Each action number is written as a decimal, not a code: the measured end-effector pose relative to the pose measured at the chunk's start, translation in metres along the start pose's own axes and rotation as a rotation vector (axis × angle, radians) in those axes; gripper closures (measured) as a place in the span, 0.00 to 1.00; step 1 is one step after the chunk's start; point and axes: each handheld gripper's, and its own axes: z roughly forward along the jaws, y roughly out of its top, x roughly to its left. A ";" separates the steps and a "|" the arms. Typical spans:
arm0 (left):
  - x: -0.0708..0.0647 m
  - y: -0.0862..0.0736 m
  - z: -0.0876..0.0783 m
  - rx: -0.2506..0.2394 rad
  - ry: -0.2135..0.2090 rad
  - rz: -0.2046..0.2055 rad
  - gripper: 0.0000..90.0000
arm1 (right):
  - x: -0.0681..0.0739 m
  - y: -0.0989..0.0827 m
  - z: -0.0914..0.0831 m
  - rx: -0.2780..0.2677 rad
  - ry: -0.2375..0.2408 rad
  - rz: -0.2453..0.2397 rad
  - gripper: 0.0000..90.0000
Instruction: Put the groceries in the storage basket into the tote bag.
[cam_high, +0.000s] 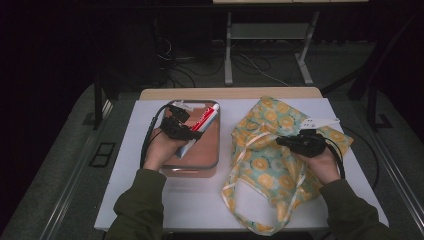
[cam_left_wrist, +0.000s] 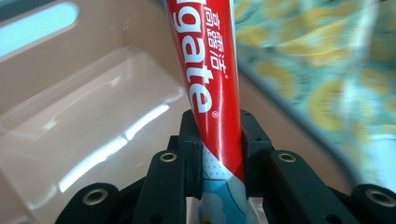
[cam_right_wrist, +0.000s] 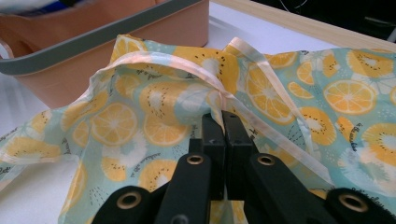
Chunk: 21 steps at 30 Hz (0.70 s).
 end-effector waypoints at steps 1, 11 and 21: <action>-0.005 0.000 -0.002 -0.007 -0.012 0.009 0.82 | 0.000 0.000 0.000 0.000 -0.001 0.001 0.99; -0.059 0.003 0.002 -0.020 -0.136 0.112 0.82 | 0.000 0.000 -0.001 -0.007 -0.003 -0.004 0.99; -0.119 0.002 0.042 0.036 -0.234 0.210 0.82 | -0.002 0.000 -0.004 -0.018 -0.005 0.001 0.99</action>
